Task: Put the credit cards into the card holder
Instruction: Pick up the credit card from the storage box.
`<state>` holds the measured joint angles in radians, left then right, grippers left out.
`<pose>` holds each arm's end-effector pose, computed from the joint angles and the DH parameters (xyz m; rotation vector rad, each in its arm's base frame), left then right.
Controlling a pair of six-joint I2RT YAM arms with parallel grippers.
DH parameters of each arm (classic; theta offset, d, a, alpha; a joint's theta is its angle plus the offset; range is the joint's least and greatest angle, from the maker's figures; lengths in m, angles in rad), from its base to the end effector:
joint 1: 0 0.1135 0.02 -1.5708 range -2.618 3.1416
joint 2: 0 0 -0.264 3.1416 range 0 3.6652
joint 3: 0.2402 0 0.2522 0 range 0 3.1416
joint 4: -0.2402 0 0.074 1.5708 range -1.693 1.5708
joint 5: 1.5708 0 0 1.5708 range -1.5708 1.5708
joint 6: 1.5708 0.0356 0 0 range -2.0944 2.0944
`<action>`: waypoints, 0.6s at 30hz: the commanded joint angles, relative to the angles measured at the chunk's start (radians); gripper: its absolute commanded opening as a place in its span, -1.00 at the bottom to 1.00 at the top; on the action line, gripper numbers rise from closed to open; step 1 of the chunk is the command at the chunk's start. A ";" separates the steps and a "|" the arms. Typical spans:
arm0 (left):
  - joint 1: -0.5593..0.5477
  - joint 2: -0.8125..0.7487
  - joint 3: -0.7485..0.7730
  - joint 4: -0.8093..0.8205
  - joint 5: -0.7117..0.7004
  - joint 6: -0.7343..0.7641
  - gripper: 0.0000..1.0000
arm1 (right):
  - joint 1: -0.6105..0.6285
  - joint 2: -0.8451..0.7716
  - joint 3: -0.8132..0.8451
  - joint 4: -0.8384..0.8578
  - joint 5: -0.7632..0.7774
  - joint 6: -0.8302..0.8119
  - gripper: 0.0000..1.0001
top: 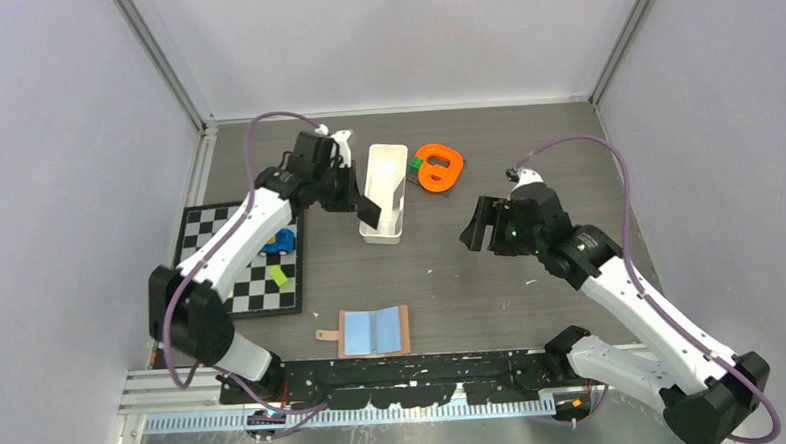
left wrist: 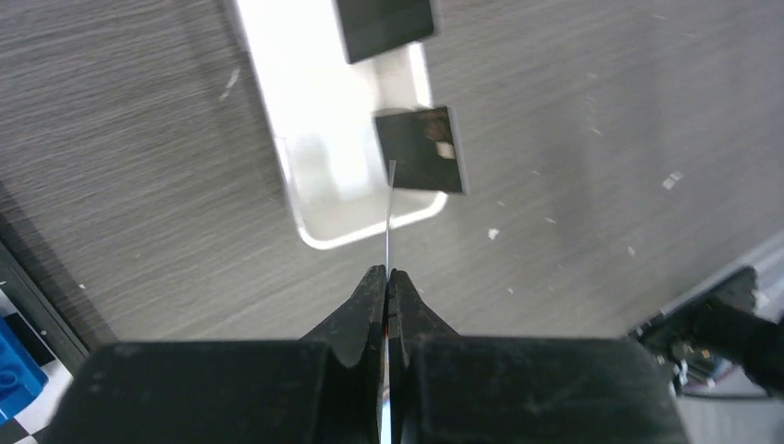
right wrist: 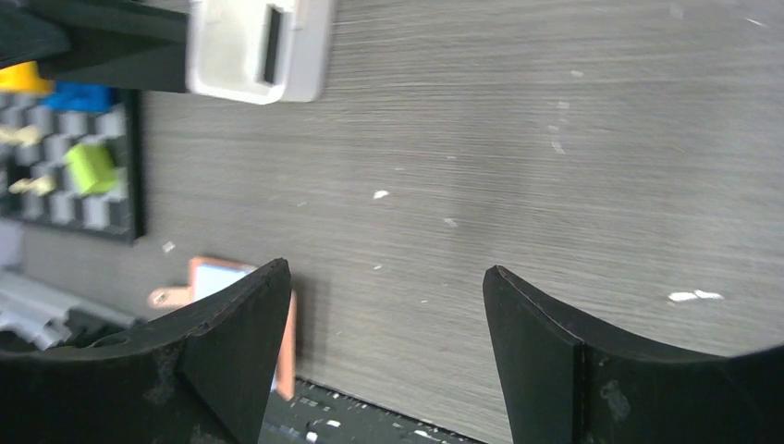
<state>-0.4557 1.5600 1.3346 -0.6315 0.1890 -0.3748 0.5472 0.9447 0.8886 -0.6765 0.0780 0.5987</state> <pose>0.3030 -0.1559 0.2989 0.1892 2.4921 -0.5924 0.1677 0.0989 0.3004 0.1014 2.3500 0.4909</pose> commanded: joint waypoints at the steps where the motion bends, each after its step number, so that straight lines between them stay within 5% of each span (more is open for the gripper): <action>1: 0.005 -0.180 -0.081 0.044 0.239 0.056 -1.00 | -0.004 -0.080 0.053 0.078 -0.272 -0.114 0.63; 6: -0.030 -0.289 -0.181 0.060 0.598 0.078 -1.00 | -0.003 -0.086 0.049 0.135 -0.591 -0.144 0.62; 10: -0.131 -0.341 -0.229 0.054 0.731 0.093 -1.00 | -0.002 -0.029 0.052 0.171 -0.768 -0.116 0.56; 18: -0.191 -0.403 -0.285 0.100 0.884 0.056 -1.00 | 0.064 0.007 0.047 0.209 -0.884 -0.084 0.32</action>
<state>-0.6415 1.2152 1.0710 -0.5953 0.9318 -0.3023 0.5674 0.9546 0.9070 -0.5362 -0.6727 0.4992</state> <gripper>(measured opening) 0.010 0.685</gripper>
